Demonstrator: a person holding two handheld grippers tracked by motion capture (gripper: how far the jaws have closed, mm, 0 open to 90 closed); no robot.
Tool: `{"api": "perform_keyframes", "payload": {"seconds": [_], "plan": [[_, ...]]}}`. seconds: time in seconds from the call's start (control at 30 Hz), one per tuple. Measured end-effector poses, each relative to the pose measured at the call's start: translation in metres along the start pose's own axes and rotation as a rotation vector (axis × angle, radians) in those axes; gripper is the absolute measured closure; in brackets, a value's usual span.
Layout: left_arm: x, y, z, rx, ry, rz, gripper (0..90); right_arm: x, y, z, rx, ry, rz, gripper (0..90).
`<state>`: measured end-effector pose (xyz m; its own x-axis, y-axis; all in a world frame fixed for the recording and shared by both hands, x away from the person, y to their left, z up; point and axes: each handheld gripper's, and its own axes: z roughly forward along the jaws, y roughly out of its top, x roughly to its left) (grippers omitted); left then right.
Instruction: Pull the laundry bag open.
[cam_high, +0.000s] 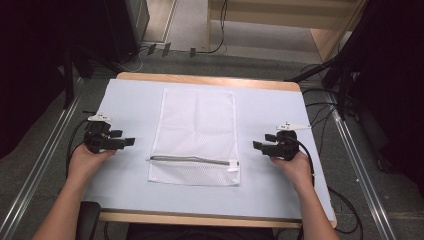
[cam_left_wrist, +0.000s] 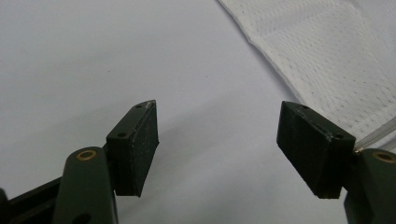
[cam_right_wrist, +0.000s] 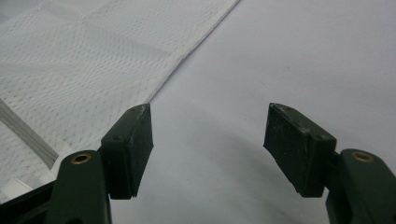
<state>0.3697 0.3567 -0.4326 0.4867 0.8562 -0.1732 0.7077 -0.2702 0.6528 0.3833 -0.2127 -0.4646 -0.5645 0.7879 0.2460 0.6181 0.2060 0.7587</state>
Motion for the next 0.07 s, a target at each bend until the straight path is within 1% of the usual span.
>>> {"api": "perform_keyframes", "payload": {"seconds": [0.07], "plan": [[0.0000,-0.0001,0.0007,0.004,0.004,0.002,29.3,-0.0001,0.0000,0.0004,0.001,-0.001,-0.002,33.8]]}}
